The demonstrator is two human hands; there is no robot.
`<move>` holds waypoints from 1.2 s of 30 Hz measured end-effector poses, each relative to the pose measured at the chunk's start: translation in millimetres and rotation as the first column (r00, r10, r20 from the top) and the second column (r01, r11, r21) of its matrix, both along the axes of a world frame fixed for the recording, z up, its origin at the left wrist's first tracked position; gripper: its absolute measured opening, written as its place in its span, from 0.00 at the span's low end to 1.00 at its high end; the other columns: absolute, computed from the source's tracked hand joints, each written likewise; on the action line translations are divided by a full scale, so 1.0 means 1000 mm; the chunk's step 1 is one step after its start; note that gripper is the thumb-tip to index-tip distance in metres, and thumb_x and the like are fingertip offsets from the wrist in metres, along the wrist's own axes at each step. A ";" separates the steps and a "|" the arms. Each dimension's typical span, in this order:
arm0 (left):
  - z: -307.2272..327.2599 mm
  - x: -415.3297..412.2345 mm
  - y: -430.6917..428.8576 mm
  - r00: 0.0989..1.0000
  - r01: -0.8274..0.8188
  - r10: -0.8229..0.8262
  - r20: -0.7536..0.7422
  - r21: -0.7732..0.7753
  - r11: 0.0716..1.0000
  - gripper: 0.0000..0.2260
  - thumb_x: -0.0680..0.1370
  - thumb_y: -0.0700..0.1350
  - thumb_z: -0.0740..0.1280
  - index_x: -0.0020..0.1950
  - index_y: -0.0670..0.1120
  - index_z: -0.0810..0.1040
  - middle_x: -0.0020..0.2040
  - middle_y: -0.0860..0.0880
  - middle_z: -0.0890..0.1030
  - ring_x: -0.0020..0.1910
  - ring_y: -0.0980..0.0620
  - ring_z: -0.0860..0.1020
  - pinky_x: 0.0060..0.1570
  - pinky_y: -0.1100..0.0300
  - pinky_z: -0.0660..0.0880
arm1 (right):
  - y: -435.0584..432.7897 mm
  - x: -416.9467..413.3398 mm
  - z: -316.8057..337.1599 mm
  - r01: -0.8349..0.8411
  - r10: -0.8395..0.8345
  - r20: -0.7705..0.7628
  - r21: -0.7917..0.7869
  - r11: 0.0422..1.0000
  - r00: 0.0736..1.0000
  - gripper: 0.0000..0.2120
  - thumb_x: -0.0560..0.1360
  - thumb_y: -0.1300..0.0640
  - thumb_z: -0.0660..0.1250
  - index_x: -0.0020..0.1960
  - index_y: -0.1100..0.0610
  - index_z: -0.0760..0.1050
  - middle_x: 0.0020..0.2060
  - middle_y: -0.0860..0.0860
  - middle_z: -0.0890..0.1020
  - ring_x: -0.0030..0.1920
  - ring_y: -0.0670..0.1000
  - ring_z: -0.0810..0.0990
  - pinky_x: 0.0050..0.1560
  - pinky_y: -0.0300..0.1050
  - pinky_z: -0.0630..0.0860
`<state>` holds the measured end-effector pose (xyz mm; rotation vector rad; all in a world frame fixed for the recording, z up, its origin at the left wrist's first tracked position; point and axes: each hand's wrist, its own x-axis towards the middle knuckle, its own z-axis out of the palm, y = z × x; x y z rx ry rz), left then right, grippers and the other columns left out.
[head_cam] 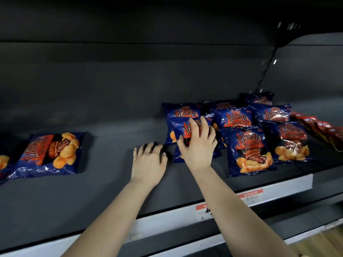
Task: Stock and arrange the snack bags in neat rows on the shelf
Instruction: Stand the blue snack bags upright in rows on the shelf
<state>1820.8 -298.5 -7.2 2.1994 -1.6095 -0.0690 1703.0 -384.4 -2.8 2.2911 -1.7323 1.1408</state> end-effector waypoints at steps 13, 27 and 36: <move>0.001 -0.002 -0.001 1.000 0.014 -0.014 0.009 0.025 1.000 0.18 0.81 0.50 0.53 0.70 0.51 0.68 0.73 0.50 0.65 0.72 0.46 0.61 0.74 0.49 0.49 | -0.008 -0.001 -0.003 -0.045 0.067 -0.095 0.221 0.974 0.993 0.36 0.76 0.34 0.52 0.78 0.46 0.44 0.78 0.52 0.42 0.76 0.61 0.40 0.71 0.68 0.45; 0.001 -0.003 -0.001 1.000 0.015 -0.015 0.000 0.004 1.000 0.18 0.81 0.50 0.54 0.70 0.50 0.69 0.72 0.49 0.67 0.72 0.46 0.62 0.74 0.49 0.50 | 0.004 0.001 0.000 -0.044 0.041 0.017 0.193 0.980 0.999 0.31 0.78 0.42 0.58 0.77 0.49 0.53 0.77 0.54 0.52 0.76 0.61 0.50 0.69 0.59 0.61; 0.002 0.000 -0.001 1.000 -0.012 0.012 -0.013 0.012 1.000 0.18 0.81 0.50 0.53 0.69 0.51 0.69 0.73 0.50 0.65 0.72 0.46 0.61 0.74 0.47 0.50 | 0.003 0.008 0.000 -0.024 0.024 0.004 0.037 0.999 1.000 0.30 0.74 0.41 0.60 0.72 0.52 0.65 0.73 0.58 0.65 0.69 0.66 0.65 0.59 0.63 0.71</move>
